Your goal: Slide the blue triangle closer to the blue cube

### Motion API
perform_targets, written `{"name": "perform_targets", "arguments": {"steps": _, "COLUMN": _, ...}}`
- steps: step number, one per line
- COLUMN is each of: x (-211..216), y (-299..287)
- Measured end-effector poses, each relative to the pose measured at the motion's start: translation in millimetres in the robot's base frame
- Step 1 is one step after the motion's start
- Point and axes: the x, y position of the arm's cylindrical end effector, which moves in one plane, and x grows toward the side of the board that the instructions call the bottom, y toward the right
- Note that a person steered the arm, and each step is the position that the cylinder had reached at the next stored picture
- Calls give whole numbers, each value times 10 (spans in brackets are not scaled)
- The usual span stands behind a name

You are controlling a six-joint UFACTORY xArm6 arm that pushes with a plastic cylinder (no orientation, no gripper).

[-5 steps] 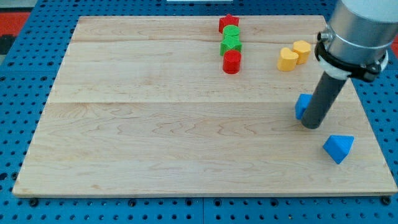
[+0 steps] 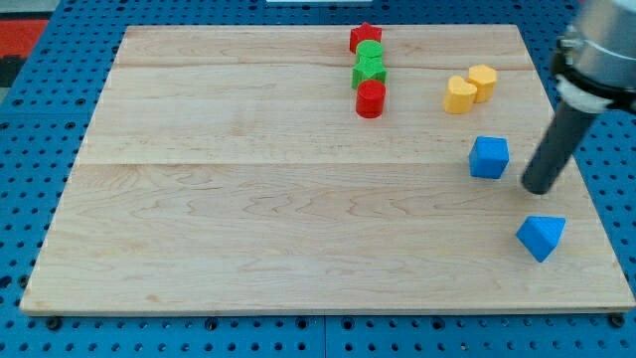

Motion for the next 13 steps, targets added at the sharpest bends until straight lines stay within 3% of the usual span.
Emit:
{"name": "perform_targets", "arguments": {"steps": 2, "x": 880, "y": 202}}
{"name": "perform_targets", "arguments": {"steps": 3, "x": 959, "y": -21}}
{"name": "perform_targets", "arguments": {"steps": 5, "x": 845, "y": -371}}
{"name": "perform_targets", "arguments": {"steps": 8, "x": 596, "y": -242}}
{"name": "perform_targets", "arguments": {"steps": 13, "x": 402, "y": -557}}
